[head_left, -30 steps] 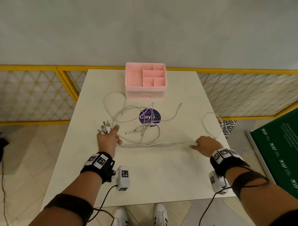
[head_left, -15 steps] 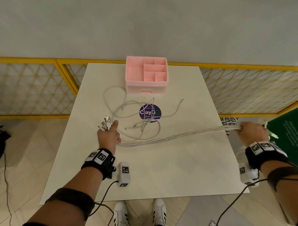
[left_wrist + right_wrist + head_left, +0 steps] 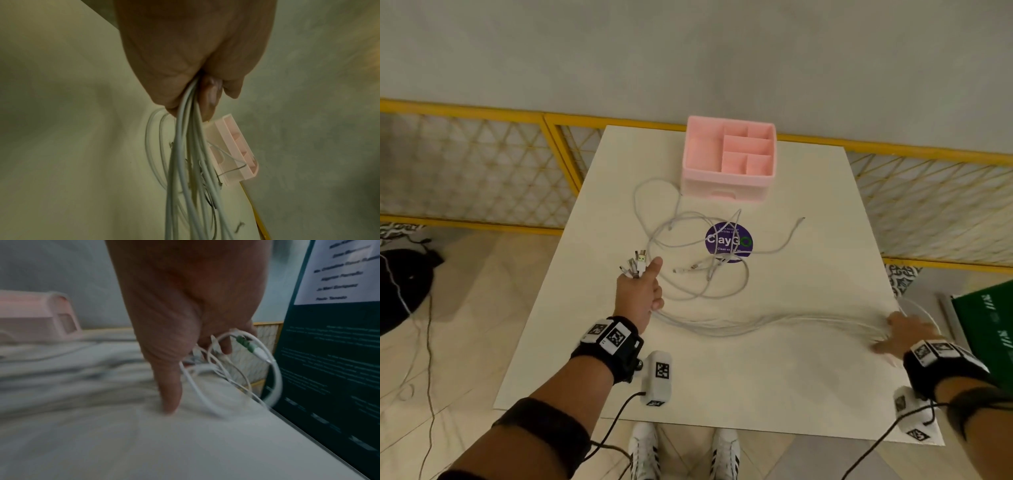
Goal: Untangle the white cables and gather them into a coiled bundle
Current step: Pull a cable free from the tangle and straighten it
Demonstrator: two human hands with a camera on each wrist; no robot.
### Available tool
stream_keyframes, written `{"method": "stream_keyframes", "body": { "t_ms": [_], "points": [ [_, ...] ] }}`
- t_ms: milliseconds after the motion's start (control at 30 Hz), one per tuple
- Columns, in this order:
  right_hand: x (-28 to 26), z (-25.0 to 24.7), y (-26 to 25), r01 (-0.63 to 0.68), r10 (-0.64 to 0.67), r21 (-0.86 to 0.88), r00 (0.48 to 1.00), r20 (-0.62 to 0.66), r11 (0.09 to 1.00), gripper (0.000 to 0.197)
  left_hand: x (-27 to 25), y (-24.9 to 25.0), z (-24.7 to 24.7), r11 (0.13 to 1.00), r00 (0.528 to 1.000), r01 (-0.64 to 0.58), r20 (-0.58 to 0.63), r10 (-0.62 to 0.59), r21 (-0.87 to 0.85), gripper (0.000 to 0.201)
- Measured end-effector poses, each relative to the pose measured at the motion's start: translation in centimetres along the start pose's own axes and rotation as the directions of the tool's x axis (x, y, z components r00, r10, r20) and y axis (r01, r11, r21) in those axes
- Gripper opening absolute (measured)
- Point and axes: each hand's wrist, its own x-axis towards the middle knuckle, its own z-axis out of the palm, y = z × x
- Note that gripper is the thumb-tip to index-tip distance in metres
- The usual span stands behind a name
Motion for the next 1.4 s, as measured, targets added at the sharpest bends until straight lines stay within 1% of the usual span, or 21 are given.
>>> {"method": "stream_keyframes", "body": {
  "t_ms": [33,67,133,167,233,333,400,500,633,733,767,800,867,900,967,1033,1067,1133,1233,1333,1400],
  "points": [
    [-0.3,-1.3,-0.9,0.034,-0.034,0.014,0.999,0.021,0.999,0.108,0.0,-0.1,0.1,1.0,1.0,0.002,0.006,-0.002,0.007,0.039],
    [-1.5,-3.1,-2.3,0.084,-0.085,0.034,0.995,0.045,0.996,0.117,0.0,-0.1,0.2,1.0,1.0,0.005,0.012,-0.005,0.009,0.039],
    [-4.2,-6.7,-5.7,0.204,-0.211,0.096,0.975,0.065,0.974,0.12,0.1,-0.1,0.3,1.0,1.0,0.02,0.021,-0.02,0.01,0.039],
    [-5.0,-8.1,-7.6,0.252,-0.261,0.133,0.963,0.058,0.958,0.116,0.2,-0.2,0.4,0.999,0.999,0.031,0.021,-0.031,0.008,0.039],
    [-6.5,-10.6,-11.5,0.353,-0.363,0.221,0.932,0.004,0.909,0.101,0.4,-0.2,0.3,0.998,0.998,0.055,0.021,-0.055,0.002,0.04],
    [-7.8,-12.5,-16.9,0.461,-0.447,0.29,0.887,-0.117,0.839,0.064,0.5,-0.3,0.2,0.996,0.996,0.086,0.029,-0.086,-0.011,0.041],
    [-8.9,-12.8,-20.1,0.471,-0.436,0.359,0.882,-0.179,0.806,0.052,0.4,-0.3,0.1,0.996,0.995,0.089,0.034,-0.088,-0.022,0.04],
    [-9.6,-11.9,-23.4,0.427,-0.383,0.431,0.904,-0.19,0.795,0.053,0.2,-0.3,0.0,0.996,0.996,0.079,0.055,-0.076,-0.05,0.033],
    [-10.1,-10.2,-25.5,0.391,-0.326,0.479,0.92,-0.216,0.786,0.035,-0.1,-0.1,-0.1,0.994,0.994,0.083,0.082,-0.077,-0.065,0.027],
    [-9.6,-9.3,-25.7,0.338,-0.307,0.603,0.938,-0.159,0.723,0.036,-0.4,0.1,-0.1,0.996,0.992,0.072,0.105,-0.066,-0.05,0.026],
    [-9.4,-9.2,-25.6,0.312,-0.315,0.663,0.941,-0.12,0.681,0.035,-0.4,0.1,-0.1,0.996,0.992,0.073,0.109,-0.067,-0.046,0.027],
    [-9.4,-9.4,-25.4,0.291,-0.338,0.741,0.937,-0.092,0.605,0.03,-0.4,0.1,0.0,0.996,0.991,0.076,0.111,-0.071,-0.042,0.029],
    [-10.1,-10.3,-25.1,0.23,-0.377,0.903,0.922,-0.084,0.362,0.021,-0.3,0.2,0.1,0.996,0.991,0.082,0.106,-0.078,-0.035,0.03],
    [-10.5,-11.2,-24.7,0.184,-0.369,0.955,0.925,-0.089,0.231,0.024,-0.2,0.4,0.3,0.996,0.992,0.082,0.1,-0.078,-0.029,0.028],
    [-11.5,-13.3,-23.6,0.131,-0.353,0.991,0.928,-0.117,0.017,0.027,-0.1,0.7,0.6,0.997,0.993,0.08,0.088,-0.078,-0.018,0.025],
    [-12.6,-15.6,-22.5,0.107,-0.372,0.987,0.917,-0.144,-0.118,0.017,-0.1,1.0,0.9,0.996,0.992,0.092,0.091,-0.089,-0.021,0.028],
    [-13.0,-16.7,-21.8,0.122,-0.388,0.981,0.905,-0.171,-0.149,0.015,-0.1,1.1,1.1,0.995,0.991,0.097,0.097,-0.094,-0.023,0.029],
    [-13.9,-18.7,-20.8,0.217,-0.408,0.959,0.871,-0.275,-0.183,0.027,-0.1,1.4,1.6,0.995,0.99,0.097,0.108,-0.096,-0.01,0.029],
    [-15.7,-20.4,-20.1,0.376,-0.435,0.89,0.778,-0.454,-0.257,0.029,-0.5,1.8,2.5,0.996,0.988,0.088,0.132,-0.085,-0.012,0.028],
    [-17.8,-20.2,-20.7,0.464,-0.48,0.844,0.695,-0.535,-0.268,0.026,-1.0,2.4,3.3,0.996,0.985,0.08,0.158,-0.073,-0.04,0.035],
    [-18.9,-19.0,-21.5,0.511,-0.524,0.825,0.647,-0.554,-0.242,0.023,-1.2,2.8,3.8,0.994,0.982,0.084,0.173,-0.071,-0.068,0.041]
  ]
}}
